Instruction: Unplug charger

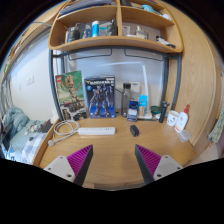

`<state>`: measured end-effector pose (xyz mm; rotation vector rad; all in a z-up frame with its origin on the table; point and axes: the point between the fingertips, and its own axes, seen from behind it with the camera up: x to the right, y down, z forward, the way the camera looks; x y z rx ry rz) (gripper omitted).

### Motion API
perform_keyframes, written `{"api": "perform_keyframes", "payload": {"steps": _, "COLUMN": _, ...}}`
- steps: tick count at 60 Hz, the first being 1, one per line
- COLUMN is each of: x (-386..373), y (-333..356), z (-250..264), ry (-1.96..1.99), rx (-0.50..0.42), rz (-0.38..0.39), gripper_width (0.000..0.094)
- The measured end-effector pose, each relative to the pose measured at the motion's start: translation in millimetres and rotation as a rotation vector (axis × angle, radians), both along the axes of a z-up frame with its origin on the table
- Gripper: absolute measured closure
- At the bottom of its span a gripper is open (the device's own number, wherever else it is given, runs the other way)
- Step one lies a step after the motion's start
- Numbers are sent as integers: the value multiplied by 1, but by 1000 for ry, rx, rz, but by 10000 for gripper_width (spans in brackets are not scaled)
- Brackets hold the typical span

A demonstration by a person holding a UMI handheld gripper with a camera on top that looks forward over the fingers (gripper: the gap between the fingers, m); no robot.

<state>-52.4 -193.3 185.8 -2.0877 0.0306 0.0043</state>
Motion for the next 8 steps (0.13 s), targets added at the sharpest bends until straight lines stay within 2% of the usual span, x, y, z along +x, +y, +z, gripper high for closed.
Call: {"api": "perform_keyframes", "payload": {"steps": 8, "x": 2, "y": 2, "z": -8, "ry": 0, "rx": -12, "rz": -5, "gripper_width": 79}}
